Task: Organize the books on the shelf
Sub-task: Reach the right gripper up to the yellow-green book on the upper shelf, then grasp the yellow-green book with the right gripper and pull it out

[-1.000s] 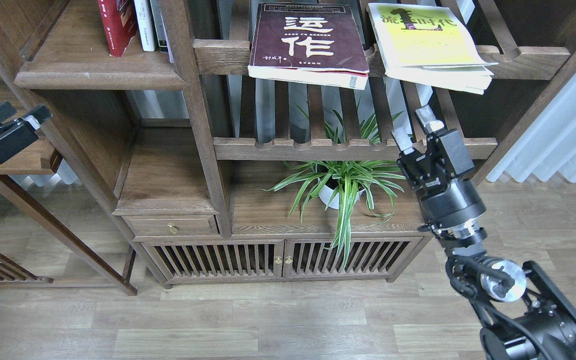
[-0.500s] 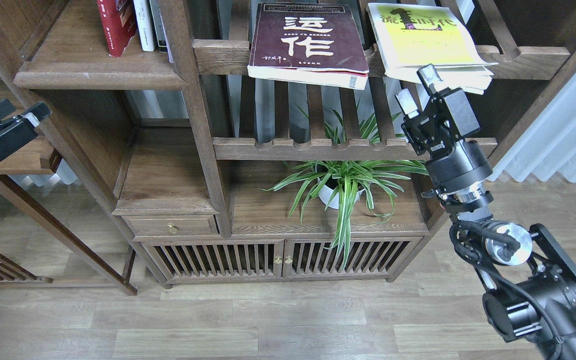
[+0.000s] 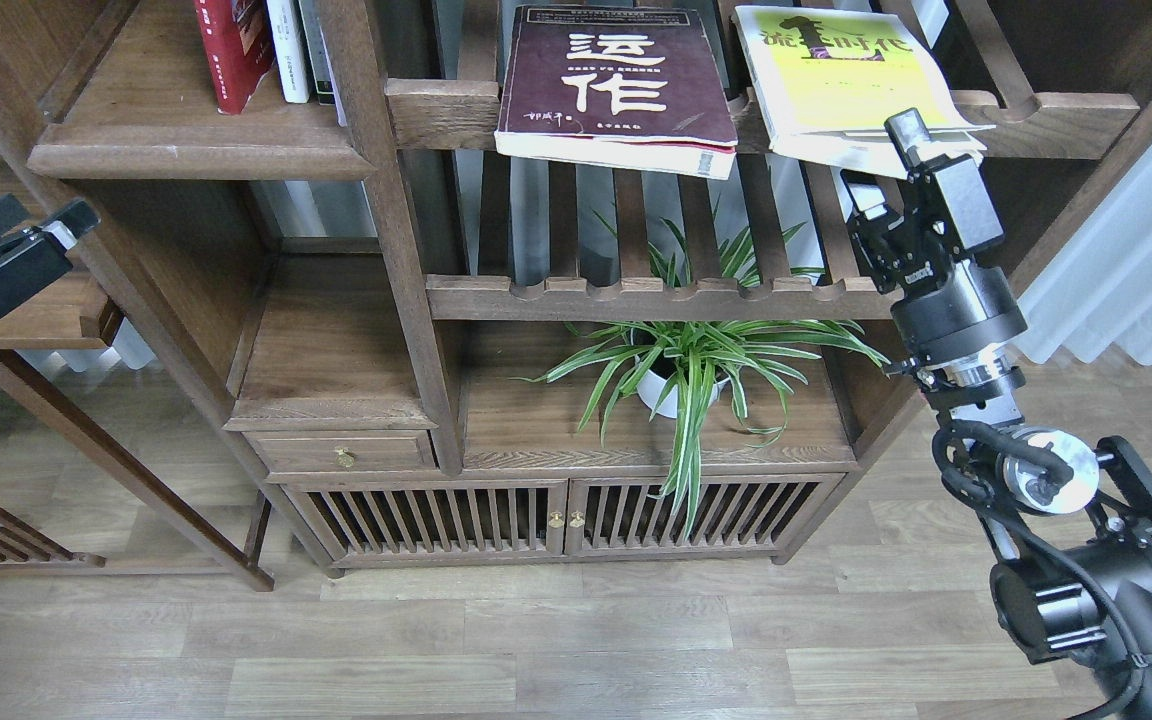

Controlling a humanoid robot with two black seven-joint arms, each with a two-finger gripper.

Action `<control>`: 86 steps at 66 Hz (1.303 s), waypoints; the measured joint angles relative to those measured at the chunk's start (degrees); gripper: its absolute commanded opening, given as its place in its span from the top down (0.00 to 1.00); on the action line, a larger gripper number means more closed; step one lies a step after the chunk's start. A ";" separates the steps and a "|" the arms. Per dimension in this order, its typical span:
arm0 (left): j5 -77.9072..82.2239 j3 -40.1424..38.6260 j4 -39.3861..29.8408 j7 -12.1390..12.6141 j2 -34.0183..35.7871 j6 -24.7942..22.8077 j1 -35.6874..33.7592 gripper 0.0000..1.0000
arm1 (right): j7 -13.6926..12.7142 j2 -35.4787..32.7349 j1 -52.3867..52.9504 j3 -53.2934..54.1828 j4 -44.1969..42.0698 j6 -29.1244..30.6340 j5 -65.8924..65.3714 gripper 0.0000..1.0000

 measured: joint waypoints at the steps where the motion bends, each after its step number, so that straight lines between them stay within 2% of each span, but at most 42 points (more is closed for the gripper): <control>1: 0.00 0.00 0.00 0.00 -0.01 0.00 0.00 0.00 | 0.00 0.00 0.01 0.00 -0.01 -0.02 0.00 0.01; 38: 0.00 0.25 0.01 0.18 -0.16 0.00 -0.09 0.00 | 0.00 0.34 4.16 -0.72 -1.82 -4.17 -0.12 0.01; 63: -0.02 0.10 0.01 0.18 -0.17 0.00 -0.17 0.00 | 0.00 0.26 5.12 -0.25 -2.60 -4.69 -0.10 0.03; 75: -0.04 0.09 0.00 0.18 -0.17 0.00 -0.24 0.00 | 0.00 0.21 5.96 -0.08 -3.14 -4.84 0.08 0.26; 86: -0.08 0.01 -0.08 0.18 -0.17 0.00 -0.27 0.00 | 0.00 0.48 5.99 -0.08 -4.11 -4.84 0.17 0.52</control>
